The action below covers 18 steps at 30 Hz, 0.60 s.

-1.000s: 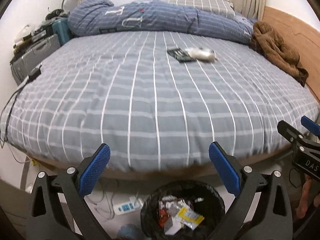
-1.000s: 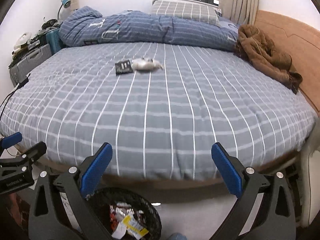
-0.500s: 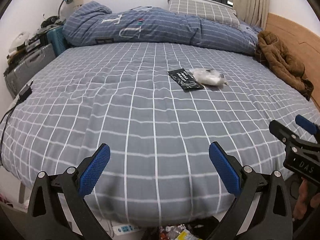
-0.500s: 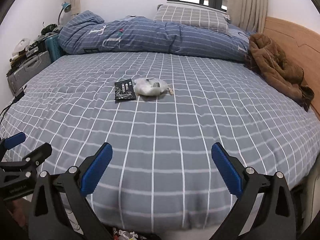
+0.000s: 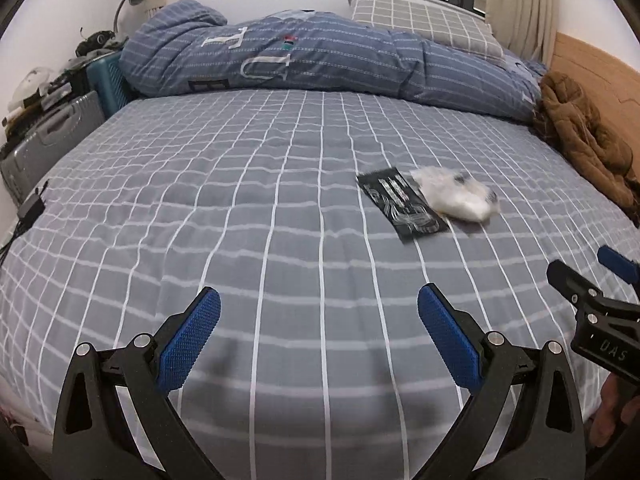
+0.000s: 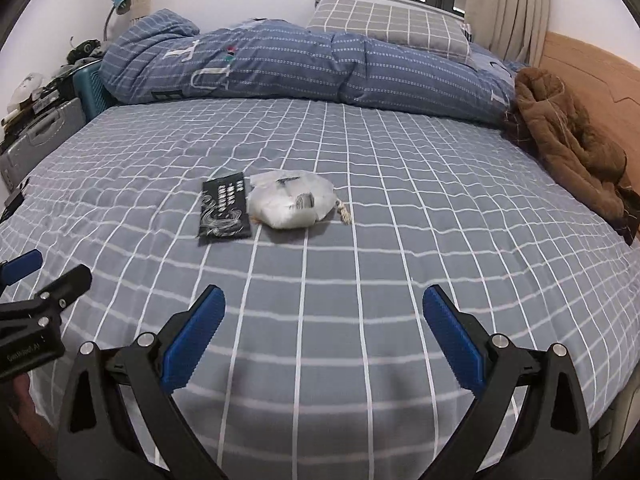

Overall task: Collect trash
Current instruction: 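Grasp the white drawstring pouch with the right tool while the left tool grasps the black packet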

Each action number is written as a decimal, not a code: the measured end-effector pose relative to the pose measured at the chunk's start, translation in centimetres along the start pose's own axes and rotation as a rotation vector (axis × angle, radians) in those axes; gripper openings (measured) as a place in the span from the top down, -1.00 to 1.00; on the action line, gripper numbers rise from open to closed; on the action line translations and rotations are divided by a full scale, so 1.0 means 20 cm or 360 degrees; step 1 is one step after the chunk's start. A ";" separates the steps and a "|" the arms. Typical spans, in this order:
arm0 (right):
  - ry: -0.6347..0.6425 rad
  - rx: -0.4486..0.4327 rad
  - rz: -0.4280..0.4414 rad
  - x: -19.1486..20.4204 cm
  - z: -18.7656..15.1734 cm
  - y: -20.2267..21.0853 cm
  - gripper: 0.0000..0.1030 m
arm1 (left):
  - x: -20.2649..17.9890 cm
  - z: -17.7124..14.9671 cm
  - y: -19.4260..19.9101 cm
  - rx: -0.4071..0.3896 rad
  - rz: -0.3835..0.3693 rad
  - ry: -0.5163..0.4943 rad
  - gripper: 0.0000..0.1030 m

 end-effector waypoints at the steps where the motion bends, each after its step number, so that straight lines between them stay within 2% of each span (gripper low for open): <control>1: -0.0009 0.0007 0.0005 0.00 0.02 -0.03 -0.85 | 0.01 0.04 -0.03 0.0000 0.0000 0.0008 -0.89; 12: -0.0015 0.0075 0.0053 0.05 0.25 -0.38 -0.81 | 0.03 0.22 -0.28 0.0011 0.0011 -0.0020 -0.89; 16: -0.0002 0.0126 0.0072 0.10 0.28 -0.50 -0.68 | 0.03 0.26 -0.36 0.0030 0.0004 -0.0025 -0.89; 18: 0.0020 0.0147 0.0072 0.12 0.28 -0.56 -0.51 | 0.02 0.27 -0.38 0.0035 0.0003 -0.0028 -0.89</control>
Point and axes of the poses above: each gripper's, at about its wrist camera, not at the fingertips, and y roughly against the way its jaws point, x to its left, z to its top, the point moved 1 cm from there along -y, roughly the way its jaws point, and after that the axes turned 11 degrees about -y, right-handed, at the moved point
